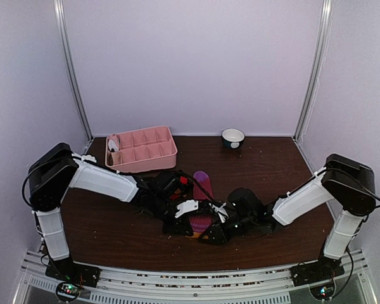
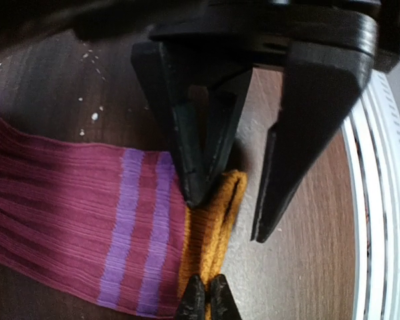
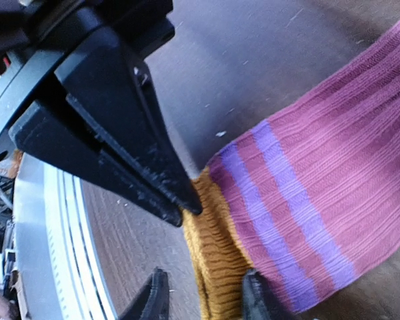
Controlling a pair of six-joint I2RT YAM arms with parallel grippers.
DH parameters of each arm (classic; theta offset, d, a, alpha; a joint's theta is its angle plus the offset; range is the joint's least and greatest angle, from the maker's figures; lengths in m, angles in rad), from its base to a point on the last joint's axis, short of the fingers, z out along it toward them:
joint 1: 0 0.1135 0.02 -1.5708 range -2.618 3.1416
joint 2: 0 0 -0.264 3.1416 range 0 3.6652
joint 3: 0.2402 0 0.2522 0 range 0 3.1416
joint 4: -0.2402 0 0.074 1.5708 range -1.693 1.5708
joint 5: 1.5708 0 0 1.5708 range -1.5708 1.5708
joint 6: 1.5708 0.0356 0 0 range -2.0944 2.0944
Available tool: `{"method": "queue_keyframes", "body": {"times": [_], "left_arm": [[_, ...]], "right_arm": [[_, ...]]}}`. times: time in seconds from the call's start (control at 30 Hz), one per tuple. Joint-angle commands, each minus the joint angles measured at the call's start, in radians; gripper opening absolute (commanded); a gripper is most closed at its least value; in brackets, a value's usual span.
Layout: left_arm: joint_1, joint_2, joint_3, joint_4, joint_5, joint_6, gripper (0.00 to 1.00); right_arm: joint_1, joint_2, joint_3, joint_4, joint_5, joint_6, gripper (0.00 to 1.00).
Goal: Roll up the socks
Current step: Roll the sock at the center of the board.
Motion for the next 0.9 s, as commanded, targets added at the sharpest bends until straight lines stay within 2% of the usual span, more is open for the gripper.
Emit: {"method": "queue_keyframes", "body": {"times": [0.0, 0.17, 0.27, 0.43, 0.47, 0.5, 0.53, 0.6, 0.7, 0.73, 0.8, 0.83, 0.87], "left_arm": [[0.041, 0.066, 0.044, -0.065, -0.042, -0.115, 0.0], [0.065, 0.1, 0.065, -0.111, -0.029, -0.134, 0.0], [0.085, 0.123, 0.086, -0.132, 0.0, -0.146, 0.0], [0.096, 0.146, 0.107, -0.163, 0.048, -0.143, 0.0], [0.096, 0.142, 0.109, -0.166, 0.06, -0.142, 0.0], [0.096, 0.139, 0.113, -0.172, 0.073, -0.139, 0.0], [0.096, 0.139, 0.12, -0.181, 0.082, -0.137, 0.0], [0.095, 0.14, 0.142, -0.208, 0.105, -0.134, 0.0], [0.094, 0.143, 0.172, -0.251, 0.141, -0.131, 0.0], [0.091, 0.144, 0.18, -0.264, 0.147, -0.126, 0.0], [0.083, 0.151, 0.198, -0.296, 0.148, -0.116, 0.0], [0.079, 0.154, 0.207, -0.312, 0.148, -0.114, 0.0], [0.076, 0.156, 0.212, -0.323, 0.15, -0.117, 0.0]], "right_arm": [[0.005, -0.056, -0.07, -0.016, 0.129, -0.048, 0.44], [0.004, -0.161, -0.145, -0.011, 0.219, -0.057, 0.45], [0.007, -0.232, -0.201, -0.008, 0.255, -0.05, 0.6], [0.02, -0.339, -0.286, -0.027, 0.331, -0.042, 0.69], [0.023, -0.368, -0.303, -0.028, 0.365, -0.042, 0.79], [0.032, -0.402, -0.317, -0.044, 0.411, -0.053, 0.98], [0.056, -0.451, -0.319, -0.09, 0.507, -0.072, 1.0], [0.136, -0.562, -0.315, -0.178, 0.806, -0.112, 1.0], [0.166, -0.695, -0.351, -0.167, 1.014, -0.082, 1.0], [0.165, -0.727, -0.383, -0.133, 1.033, -0.042, 1.0], [0.129, -0.778, -0.461, 0.002, 0.977, -0.009, 1.0], [0.119, -0.78, -0.472, 0.051, 0.948, -0.04, 1.0], [0.13, -0.765, -0.469, 0.086, 0.873, -0.147, 1.0]]}}
